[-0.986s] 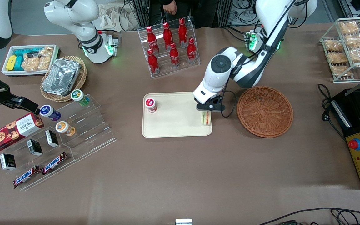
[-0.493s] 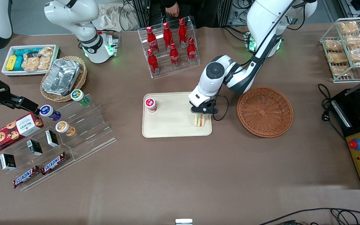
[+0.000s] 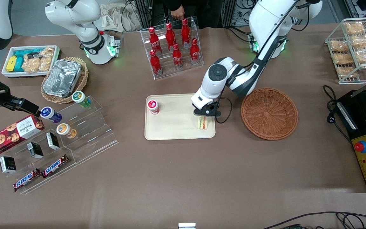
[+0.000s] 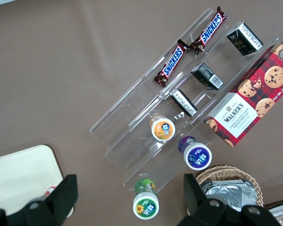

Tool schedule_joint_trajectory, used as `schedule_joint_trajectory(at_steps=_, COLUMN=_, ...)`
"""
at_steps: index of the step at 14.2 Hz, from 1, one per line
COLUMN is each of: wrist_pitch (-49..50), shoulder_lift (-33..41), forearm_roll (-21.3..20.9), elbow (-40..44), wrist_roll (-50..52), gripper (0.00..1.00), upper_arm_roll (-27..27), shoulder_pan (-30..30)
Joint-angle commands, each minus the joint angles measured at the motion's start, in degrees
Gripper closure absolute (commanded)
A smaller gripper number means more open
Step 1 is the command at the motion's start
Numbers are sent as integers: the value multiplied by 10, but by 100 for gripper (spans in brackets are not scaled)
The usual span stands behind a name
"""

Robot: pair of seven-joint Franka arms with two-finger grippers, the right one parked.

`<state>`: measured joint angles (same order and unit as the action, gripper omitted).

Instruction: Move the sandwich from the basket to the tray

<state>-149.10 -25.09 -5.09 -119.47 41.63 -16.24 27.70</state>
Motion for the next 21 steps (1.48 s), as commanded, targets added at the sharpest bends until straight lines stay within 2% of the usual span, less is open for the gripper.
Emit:
schedule_joint_trajectory(at_steps=1, wrist_pitch=-6, shoulder_lift=-3, forearm_roll=-11, elbow=8, wrist_roll=11, gripper=0, upper_arm_roll=21, shoulder_pan=24)
schedule_joint_trajectory(at_steps=4, wrist_pitch=-2, shoulder_lift=7, forearm_roll=-11, elbow=9, wrist_roll=17, gripper=0, upper_arm_roll=26, shoulder_pan=24)
schedule_joint_trajectory(at_steps=6, wrist_pitch=12, shoulder_lift=40, forearm_roll=-13, elbow=11, wrist_roll=24, gripper=0, upper_arm_roll=29, shoulder_pan=19)
schedule_joint_trajectory(at_steps=8, wrist_pitch=63, shoulder_lift=88, forearm_roll=-13, elbow=13, wrist_roll=29, gripper=0, upper_arm_roll=30, shoulder_pan=15)
schedule_joint_trajectory(at_steps=12, wrist_pitch=164, shoulder_lift=183, forearm_roll=5, elbow=32, wrist_roll=15, gripper=0, upper_arm_roll=84, shoulder_pan=14)
schedule_joint_trajectory(at_steps=16, wrist_pitch=338, shoulder_lift=217, forearm_roll=7, elbow=96, wrist_roll=-109, gripper=0, upper_arm_roll=152, shoulder_pan=15)
schedule_joint_trajectory(at_steps=20, wrist_pitch=379, shoulder_lift=243, forearm_roll=10, elbow=115, wrist_roll=-195, gripper=0, upper_arm_roll=211, shoulder_pan=14)
schedule_joint_trajectory(at_steps=21, wrist_pitch=394, shoulder_lift=253, forearm_roll=26, elbow=115, wrist_roll=-230, gripper=0, upper_arm_roll=228, shoulder_pan=14)
